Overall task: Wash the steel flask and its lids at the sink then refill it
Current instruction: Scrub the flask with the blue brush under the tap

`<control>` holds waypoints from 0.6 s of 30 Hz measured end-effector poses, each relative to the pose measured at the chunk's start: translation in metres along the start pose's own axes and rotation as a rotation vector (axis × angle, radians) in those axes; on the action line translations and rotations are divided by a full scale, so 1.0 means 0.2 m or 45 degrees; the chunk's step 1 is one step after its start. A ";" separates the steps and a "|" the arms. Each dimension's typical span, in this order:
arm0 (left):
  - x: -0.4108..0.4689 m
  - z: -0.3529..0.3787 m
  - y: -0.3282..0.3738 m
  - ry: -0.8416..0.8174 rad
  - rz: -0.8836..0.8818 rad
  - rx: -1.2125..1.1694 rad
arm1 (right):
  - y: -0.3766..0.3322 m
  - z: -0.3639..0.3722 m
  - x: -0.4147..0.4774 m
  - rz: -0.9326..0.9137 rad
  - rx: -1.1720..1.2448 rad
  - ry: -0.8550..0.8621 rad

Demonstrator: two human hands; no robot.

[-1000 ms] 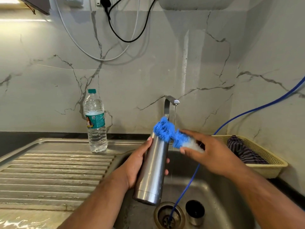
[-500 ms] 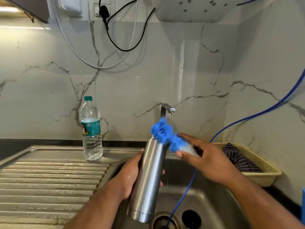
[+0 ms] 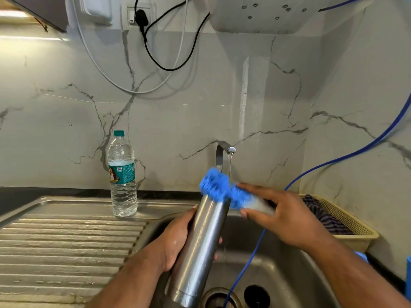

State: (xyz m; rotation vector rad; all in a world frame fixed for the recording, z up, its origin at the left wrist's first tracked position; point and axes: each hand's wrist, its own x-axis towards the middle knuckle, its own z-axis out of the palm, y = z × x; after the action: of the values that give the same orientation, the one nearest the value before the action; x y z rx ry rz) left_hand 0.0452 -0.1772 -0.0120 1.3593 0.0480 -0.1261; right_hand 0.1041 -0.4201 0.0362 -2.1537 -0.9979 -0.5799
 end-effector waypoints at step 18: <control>0.07 -0.06 -0.01 0.236 -0.038 -0.055 | -0.04 0.04 0.00 -0.019 -0.078 -0.126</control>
State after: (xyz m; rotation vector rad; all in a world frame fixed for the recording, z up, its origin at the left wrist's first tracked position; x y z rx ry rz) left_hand 0.0589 -0.1664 -0.0181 1.3242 0.2258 -0.0234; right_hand 0.0980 -0.4105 0.0334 -2.2492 -1.0625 -0.5211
